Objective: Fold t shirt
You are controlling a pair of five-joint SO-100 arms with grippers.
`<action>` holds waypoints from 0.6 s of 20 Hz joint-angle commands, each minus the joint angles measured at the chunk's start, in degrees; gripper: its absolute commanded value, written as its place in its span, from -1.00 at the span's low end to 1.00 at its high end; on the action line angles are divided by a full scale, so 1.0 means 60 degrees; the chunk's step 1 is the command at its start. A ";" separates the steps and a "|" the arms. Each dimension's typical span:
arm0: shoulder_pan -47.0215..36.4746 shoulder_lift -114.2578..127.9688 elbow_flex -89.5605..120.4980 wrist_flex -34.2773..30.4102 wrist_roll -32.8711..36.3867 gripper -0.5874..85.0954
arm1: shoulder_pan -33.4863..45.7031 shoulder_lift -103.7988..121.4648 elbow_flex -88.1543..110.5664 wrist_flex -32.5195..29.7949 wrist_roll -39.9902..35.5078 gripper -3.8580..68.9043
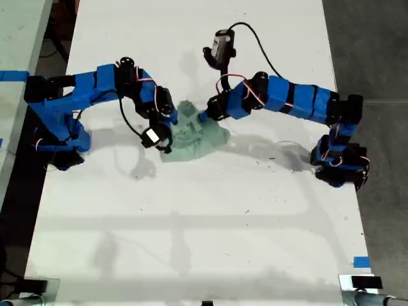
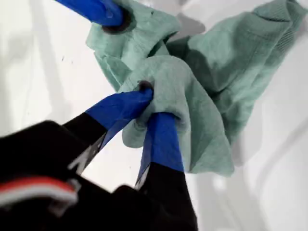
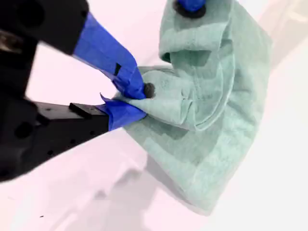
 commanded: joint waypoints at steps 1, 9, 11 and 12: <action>-0.1025 0.0513 0.0293 -0.0308 0.0513 -0.99 | 0.0835 0.0806 0.0322 -0.1025 -0.0557 -0.90; -0.2651 -0.3354 -0.0176 -0.1055 0.2065 -0.99 | 0.3223 -0.0718 0.1846 -0.2007 -0.3062 -0.90; -0.2769 -0.4204 -0.0469 -0.1055 0.2095 -0.99 | 0.3560 -0.1729 0.1831 -0.1729 -0.3340 -0.90; -0.2798 -0.4468 -0.0615 -0.1055 0.2139 -0.99 | 0.3633 -0.2212 0.1772 -0.1626 -0.3442 -0.90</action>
